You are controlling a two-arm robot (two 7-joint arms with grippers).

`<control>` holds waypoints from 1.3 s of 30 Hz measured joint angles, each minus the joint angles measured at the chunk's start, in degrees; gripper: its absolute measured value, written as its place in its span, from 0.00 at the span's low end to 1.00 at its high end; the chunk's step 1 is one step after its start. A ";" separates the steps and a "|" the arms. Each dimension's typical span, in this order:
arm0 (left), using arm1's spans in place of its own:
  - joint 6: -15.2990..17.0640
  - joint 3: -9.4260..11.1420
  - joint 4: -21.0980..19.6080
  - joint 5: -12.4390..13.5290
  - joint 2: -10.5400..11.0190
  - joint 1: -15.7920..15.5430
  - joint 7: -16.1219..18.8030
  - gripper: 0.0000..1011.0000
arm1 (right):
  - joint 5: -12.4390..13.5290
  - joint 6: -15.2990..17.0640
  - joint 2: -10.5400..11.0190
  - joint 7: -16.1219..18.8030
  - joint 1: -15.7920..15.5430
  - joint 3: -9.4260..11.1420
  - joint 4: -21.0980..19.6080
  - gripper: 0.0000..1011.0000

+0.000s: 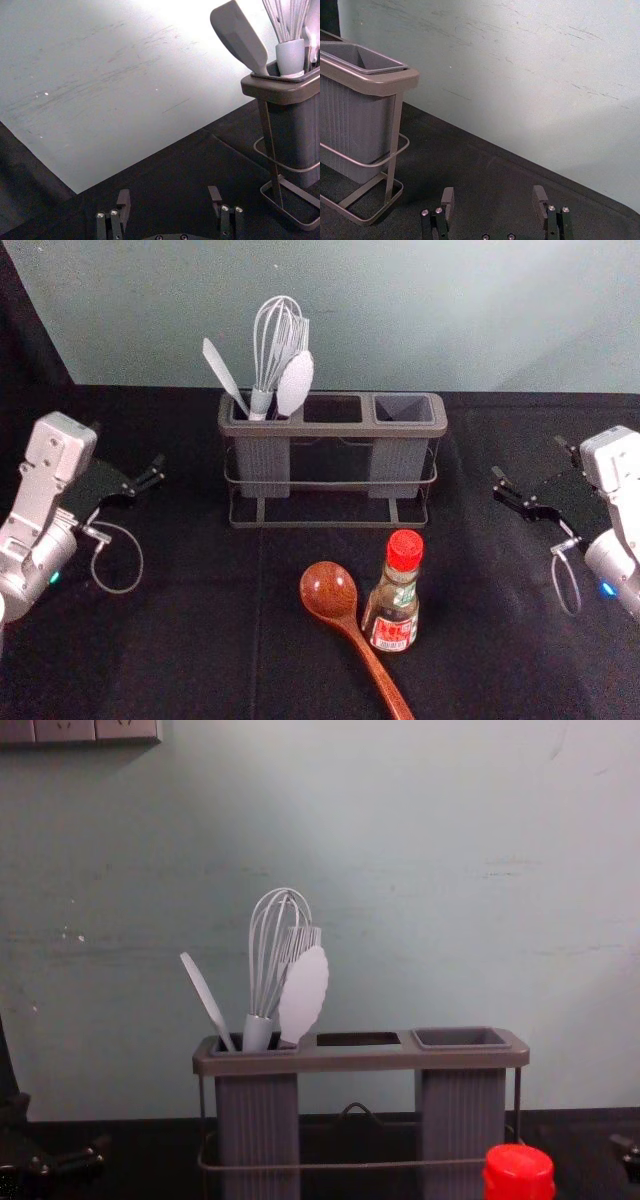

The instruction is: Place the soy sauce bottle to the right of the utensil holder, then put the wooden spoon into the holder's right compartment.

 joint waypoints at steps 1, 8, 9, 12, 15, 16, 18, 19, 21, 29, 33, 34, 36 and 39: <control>0.00 0.00 0.00 0.00 0.00 0.00 0.00 1.00 | 0.00 0.00 0.00 0.00 0.00 0.00 0.00 0.99; 0.00 0.00 0.00 0.00 0.00 0.00 0.00 1.00 | 0.00 0.00 0.00 0.00 0.00 0.00 0.00 0.99; 0.00 0.00 0.00 0.00 0.00 0.00 0.00 1.00 | 0.00 0.00 0.00 0.00 0.00 0.00 0.00 0.99; 0.00 0.00 0.00 0.00 0.00 0.00 0.00 1.00 | 0.00 0.00 0.00 0.00 0.00 0.00 0.00 0.99; 0.00 0.00 0.00 0.00 0.00 0.00 0.00 1.00 | 0.00 0.00 0.00 0.00 0.00 0.00 0.00 0.99; 0.00 0.00 0.00 0.00 0.00 0.00 0.00 1.00 | 0.00 0.00 0.00 0.00 0.00 0.00 0.00 0.99; 0.00 0.00 0.00 0.00 0.00 0.00 0.00 1.00 | 0.00 0.00 0.00 0.00 0.00 0.00 0.00 0.99; 0.00 0.00 0.00 0.00 0.00 0.00 0.00 1.00 | 0.00 0.00 0.00 0.00 0.00 0.00 0.00 0.99; 0.00 0.00 0.00 0.00 0.00 0.00 0.00 1.00 | 0.00 0.00 0.00 0.00 0.00 0.00 0.00 0.99; 0.00 0.00 0.00 0.00 0.00 0.00 0.00 1.00 | 0.00 0.00 0.00 0.00 0.00 0.00 0.00 0.99; 0.00 0.00 0.00 0.00 0.00 0.00 0.00 1.00 | 0.00 0.00 0.00 0.00 0.00 0.00 0.00 0.99; 0.00 0.00 0.00 0.00 0.00 0.00 0.00 1.00 | 0.00 0.00 0.00 0.00 0.00 0.00 0.00 0.99; 0.00 0.00 0.00 0.00 0.00 0.00 0.00 1.00 | 0.00 0.00 0.00 0.00 0.00 0.00 0.00 0.99; 0.00 0.00 0.00 0.00 0.00 0.00 0.00 1.00 | 0.00 0.00 0.00 0.00 0.00 0.00 0.00 0.99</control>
